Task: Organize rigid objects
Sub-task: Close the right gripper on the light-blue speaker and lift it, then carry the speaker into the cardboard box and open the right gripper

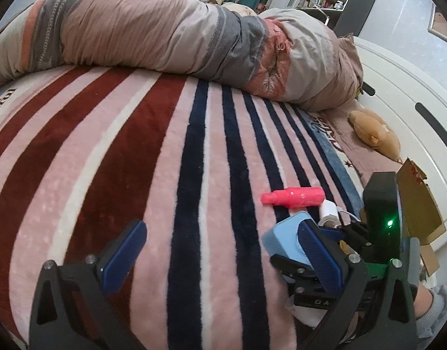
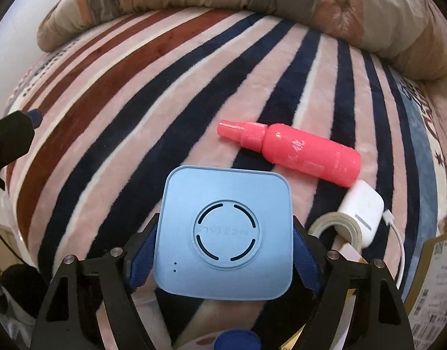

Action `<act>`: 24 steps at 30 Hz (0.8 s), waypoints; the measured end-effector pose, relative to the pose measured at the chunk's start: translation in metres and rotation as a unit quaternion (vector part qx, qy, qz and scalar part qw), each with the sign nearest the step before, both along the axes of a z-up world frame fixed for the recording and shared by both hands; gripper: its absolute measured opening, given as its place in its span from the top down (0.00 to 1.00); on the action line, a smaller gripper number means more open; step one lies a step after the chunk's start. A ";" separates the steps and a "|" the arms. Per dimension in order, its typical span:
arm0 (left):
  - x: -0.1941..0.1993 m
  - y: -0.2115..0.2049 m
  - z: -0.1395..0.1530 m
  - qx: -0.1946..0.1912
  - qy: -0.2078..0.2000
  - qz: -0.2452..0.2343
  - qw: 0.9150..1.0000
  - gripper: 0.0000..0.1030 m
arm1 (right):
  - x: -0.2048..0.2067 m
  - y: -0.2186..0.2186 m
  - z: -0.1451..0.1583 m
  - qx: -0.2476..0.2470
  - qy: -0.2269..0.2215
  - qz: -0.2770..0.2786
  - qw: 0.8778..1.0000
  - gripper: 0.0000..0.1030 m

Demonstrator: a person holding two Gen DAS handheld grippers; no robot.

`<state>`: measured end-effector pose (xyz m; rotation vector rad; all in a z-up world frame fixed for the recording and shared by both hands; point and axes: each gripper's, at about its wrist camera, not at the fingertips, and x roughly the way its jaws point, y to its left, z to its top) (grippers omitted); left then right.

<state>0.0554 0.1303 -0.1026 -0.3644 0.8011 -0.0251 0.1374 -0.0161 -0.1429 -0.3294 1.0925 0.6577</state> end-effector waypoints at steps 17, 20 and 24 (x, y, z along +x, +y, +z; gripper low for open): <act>-0.011 -0.042 0.043 -0.185 -0.115 -0.185 0.958 0.38 | -0.086 -0.049 0.116 0.171 -0.180 0.085 0.965 0.24; -0.020 -0.059 0.069 -0.159 -0.137 -0.201 0.957 0.57 | -0.097 -0.063 0.132 0.184 -0.198 0.084 0.959 0.24; -0.021 -0.086 0.097 -0.122 -0.140 -0.210 0.960 0.64 | -0.101 -0.093 0.149 0.208 -0.204 0.071 0.954 0.24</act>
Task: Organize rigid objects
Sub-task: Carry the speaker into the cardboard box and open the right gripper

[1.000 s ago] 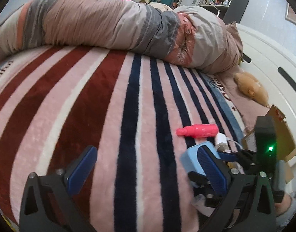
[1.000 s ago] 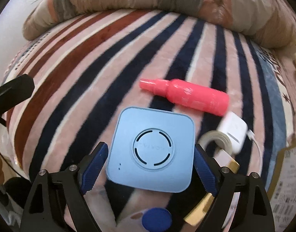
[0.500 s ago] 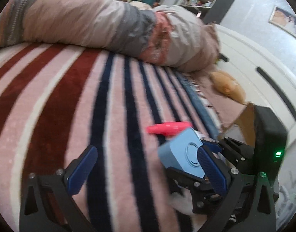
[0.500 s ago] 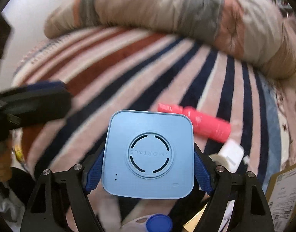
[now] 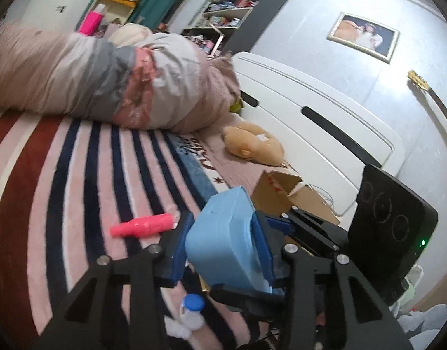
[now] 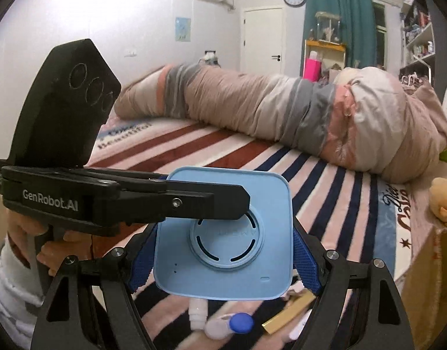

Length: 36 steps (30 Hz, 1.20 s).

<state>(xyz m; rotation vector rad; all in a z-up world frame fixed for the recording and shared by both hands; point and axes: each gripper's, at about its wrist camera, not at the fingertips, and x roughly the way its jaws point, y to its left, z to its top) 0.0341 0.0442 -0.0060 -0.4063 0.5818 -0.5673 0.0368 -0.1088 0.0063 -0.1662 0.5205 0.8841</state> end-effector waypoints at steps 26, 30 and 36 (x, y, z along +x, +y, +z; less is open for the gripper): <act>0.078 -0.268 0.043 0.176 0.023 -0.183 0.967 0.63 | 0.044 -0.233 0.008 0.043 0.078 -0.179 0.980 0.25; 0.089 -0.281 0.029 0.194 0.040 -0.187 0.962 0.61 | 0.054 -0.240 -0.003 0.027 0.105 -0.190 0.976 0.25; 0.091 -0.279 0.022 0.226 0.040 -0.163 0.960 0.55 | 0.061 -0.238 -0.015 -0.005 0.130 -0.199 0.971 0.24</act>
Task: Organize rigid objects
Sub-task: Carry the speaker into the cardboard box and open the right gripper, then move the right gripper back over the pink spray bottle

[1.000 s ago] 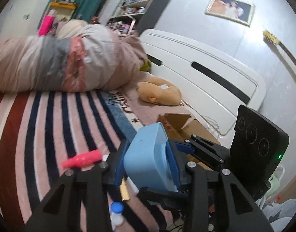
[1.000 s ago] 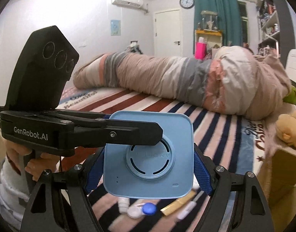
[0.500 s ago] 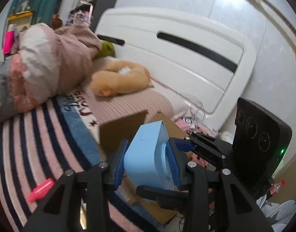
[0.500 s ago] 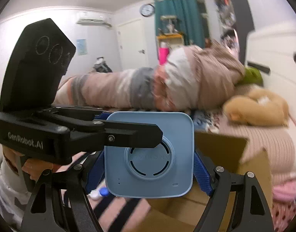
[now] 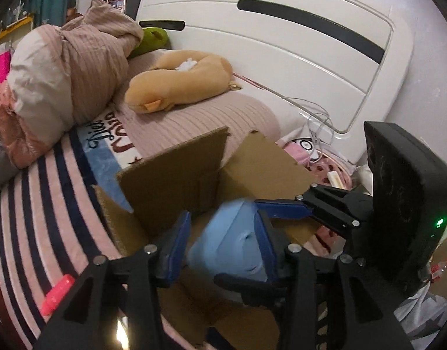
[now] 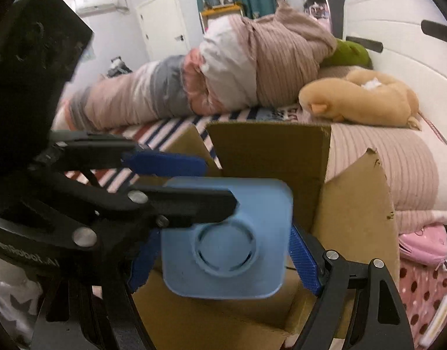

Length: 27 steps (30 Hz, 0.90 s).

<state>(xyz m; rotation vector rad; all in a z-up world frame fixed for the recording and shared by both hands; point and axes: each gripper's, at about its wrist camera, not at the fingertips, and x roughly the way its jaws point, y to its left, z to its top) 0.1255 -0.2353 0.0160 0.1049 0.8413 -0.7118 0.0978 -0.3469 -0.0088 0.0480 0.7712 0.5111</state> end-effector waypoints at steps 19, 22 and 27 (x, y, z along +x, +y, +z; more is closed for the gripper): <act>-0.053 0.204 0.022 -0.020 -0.074 0.203 0.976 0.22 | -0.037 0.119 0.064 -0.009 -0.072 0.108 0.992 0.15; -0.062 0.247 0.005 -0.034 -0.065 0.233 0.970 0.20 | -0.038 0.164 0.061 -0.017 -0.057 0.155 0.986 0.15; -0.070 0.301 -0.038 -0.056 -0.048 0.269 0.960 0.18 | -0.022 0.231 0.031 -0.057 -0.017 0.189 0.980 0.15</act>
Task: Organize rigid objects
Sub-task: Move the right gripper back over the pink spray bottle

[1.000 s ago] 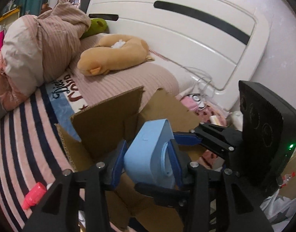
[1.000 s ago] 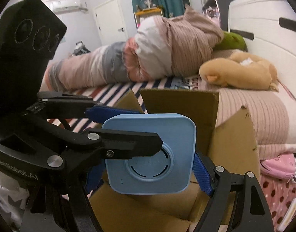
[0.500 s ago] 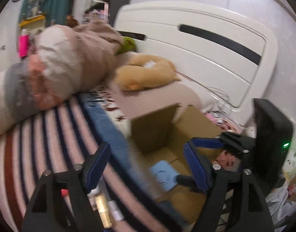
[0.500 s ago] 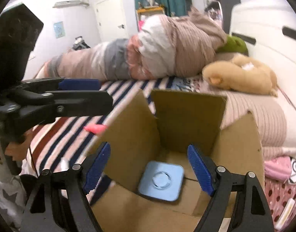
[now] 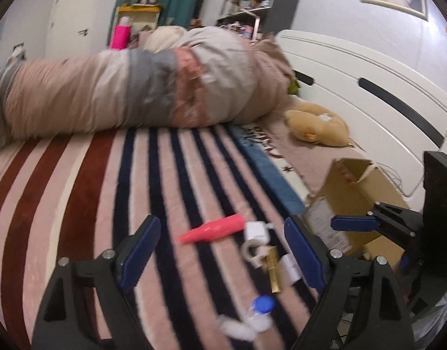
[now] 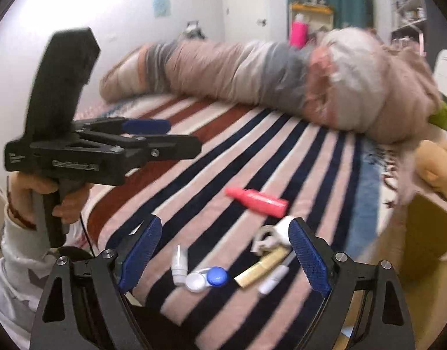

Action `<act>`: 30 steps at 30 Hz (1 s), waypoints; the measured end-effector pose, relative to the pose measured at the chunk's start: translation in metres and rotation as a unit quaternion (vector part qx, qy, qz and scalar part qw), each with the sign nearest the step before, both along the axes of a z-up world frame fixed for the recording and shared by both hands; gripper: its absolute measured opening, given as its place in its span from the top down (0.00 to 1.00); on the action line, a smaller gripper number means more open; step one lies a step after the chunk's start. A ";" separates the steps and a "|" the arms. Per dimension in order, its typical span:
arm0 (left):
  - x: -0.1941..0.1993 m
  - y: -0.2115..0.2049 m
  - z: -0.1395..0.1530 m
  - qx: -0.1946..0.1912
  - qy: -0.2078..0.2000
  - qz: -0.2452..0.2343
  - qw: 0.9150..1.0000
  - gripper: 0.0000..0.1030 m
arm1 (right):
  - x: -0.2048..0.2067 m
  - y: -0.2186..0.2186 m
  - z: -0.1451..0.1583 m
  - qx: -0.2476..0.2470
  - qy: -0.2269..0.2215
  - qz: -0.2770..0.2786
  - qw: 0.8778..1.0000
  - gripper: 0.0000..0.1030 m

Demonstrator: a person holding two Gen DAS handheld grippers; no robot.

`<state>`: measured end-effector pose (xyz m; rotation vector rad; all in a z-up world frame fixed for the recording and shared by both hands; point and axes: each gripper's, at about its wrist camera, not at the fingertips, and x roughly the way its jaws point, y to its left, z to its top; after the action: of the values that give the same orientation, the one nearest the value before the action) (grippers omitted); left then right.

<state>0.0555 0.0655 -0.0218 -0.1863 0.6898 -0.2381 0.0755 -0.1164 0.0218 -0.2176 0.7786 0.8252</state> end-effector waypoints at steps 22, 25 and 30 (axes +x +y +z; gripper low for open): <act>0.008 0.065 -0.065 -0.031 0.038 0.061 0.997 0.18 | 0.135 0.096 -0.133 -0.164 0.028 -0.095 0.981 0.23; 0.007 0.067 -0.064 -0.038 0.037 0.064 0.997 0.18 | 0.136 0.092 -0.131 -0.135 0.067 -0.092 0.984 0.24; 0.005 0.071 -0.064 -0.043 0.038 0.072 0.996 0.18 | 0.100 0.102 -0.125 -0.126 0.095 -0.038 0.987 0.24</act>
<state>0.0608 0.1368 -0.0857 -0.3281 0.7383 -0.1240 0.1759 -0.0142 -0.1029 -0.3361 1.0656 0.6812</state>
